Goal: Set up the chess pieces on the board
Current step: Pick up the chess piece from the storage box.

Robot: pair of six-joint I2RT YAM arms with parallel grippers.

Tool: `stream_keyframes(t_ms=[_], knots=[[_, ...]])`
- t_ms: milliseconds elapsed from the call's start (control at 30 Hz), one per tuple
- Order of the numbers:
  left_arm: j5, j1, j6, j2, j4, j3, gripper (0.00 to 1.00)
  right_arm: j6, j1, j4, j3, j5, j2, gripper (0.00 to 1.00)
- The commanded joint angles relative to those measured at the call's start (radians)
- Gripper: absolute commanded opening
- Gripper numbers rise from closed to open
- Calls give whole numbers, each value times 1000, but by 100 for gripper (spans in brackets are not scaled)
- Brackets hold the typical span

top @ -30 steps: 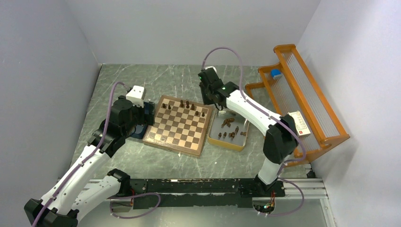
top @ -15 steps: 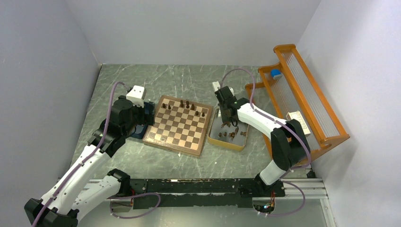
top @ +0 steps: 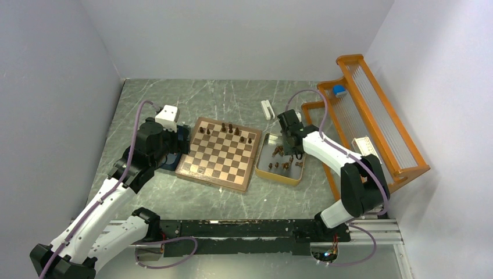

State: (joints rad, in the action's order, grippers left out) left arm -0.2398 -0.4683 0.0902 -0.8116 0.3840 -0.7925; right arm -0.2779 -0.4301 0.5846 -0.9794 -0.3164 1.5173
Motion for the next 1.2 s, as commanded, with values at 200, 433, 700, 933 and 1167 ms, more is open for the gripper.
stream_keyframes(t_ms=[200, 433, 700, 933, 1167], knots=[[14, -3, -7, 8, -40, 3, 93, 3, 23, -40, 13, 24, 50, 30], [13, -4, -7, 8, -39, 2, 93, 0, 26, -32, 6, 33, 67, 26], [14, -3, -7, 11, -39, 3, 93, -7, 26, -17, 24, 28, 66, 30], [16, -3, -6, 11, -40, 1, 93, 2, 27, -8, 4, 21, 60, 19], [18, -3, -6, 12, -39, 3, 93, 10, 26, 14, -17, 24, 42, 8]])
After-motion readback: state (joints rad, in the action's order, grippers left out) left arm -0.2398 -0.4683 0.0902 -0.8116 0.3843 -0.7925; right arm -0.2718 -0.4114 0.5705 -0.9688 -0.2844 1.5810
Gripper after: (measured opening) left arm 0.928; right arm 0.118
